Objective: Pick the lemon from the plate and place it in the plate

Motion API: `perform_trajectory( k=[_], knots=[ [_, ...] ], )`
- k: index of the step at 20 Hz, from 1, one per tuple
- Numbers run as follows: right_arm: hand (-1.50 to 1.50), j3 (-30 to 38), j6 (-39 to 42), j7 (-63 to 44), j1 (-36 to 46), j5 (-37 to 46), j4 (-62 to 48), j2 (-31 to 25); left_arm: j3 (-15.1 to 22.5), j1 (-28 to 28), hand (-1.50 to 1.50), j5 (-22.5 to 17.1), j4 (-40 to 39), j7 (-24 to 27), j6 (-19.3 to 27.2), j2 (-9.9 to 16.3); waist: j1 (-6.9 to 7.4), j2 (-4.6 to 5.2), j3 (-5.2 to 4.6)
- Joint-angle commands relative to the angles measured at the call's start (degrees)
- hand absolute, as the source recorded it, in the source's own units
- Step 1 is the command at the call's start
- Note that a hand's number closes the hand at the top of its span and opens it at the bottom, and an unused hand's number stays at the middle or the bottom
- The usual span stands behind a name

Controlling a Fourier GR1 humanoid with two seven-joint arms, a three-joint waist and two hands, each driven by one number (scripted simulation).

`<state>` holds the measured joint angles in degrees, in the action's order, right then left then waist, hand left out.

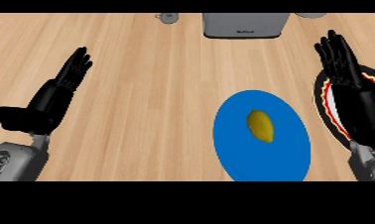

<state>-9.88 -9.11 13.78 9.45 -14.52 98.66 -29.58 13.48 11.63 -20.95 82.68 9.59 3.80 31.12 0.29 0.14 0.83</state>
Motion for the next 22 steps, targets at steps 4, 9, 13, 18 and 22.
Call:
perform_trajectory(
  k=[4,9,13,18,22],
  knots=[
    [1.5,-7.1,-8.0,-16.8,5.8,-0.5,-7.5,11.9,-0.9,-1.7,0.0,2.4,-4.0,-0.8,3.5,-1.9,1.91,0.41,-0.98],
    [-1.5,-7.2,-26.8,-17.0,3.9,18.7,-14.2,11.0,-0.6,-5.5,0.0,1.4,-5.6,-1.1,4.4,-3.5,1.04,0.17,-1.11],
    [-1.5,-16.4,-37.6,-12.6,2.6,27.6,-19.1,24.5,-0.8,-6.9,0.0,2.7,-6.4,0.3,4.9,-4.2,0.67,-0.06,-0.87],
    [-1.5,-20.0,-43.4,-16.9,-0.8,38.4,-18.3,25.4,-1.9,-8.4,0.0,3.5,-4.4,-1.2,4.6,-4.8,-0.2,-0.28,-0.88],
    [-1.5,-22.8,-46.0,-28.7,-6.7,51.2,-9.9,24.3,-2.8,-6.3,0.0,4.7,-8.0,0.1,4.8,-6.7,-0.94,-0.36,-0.93]
  ],
)
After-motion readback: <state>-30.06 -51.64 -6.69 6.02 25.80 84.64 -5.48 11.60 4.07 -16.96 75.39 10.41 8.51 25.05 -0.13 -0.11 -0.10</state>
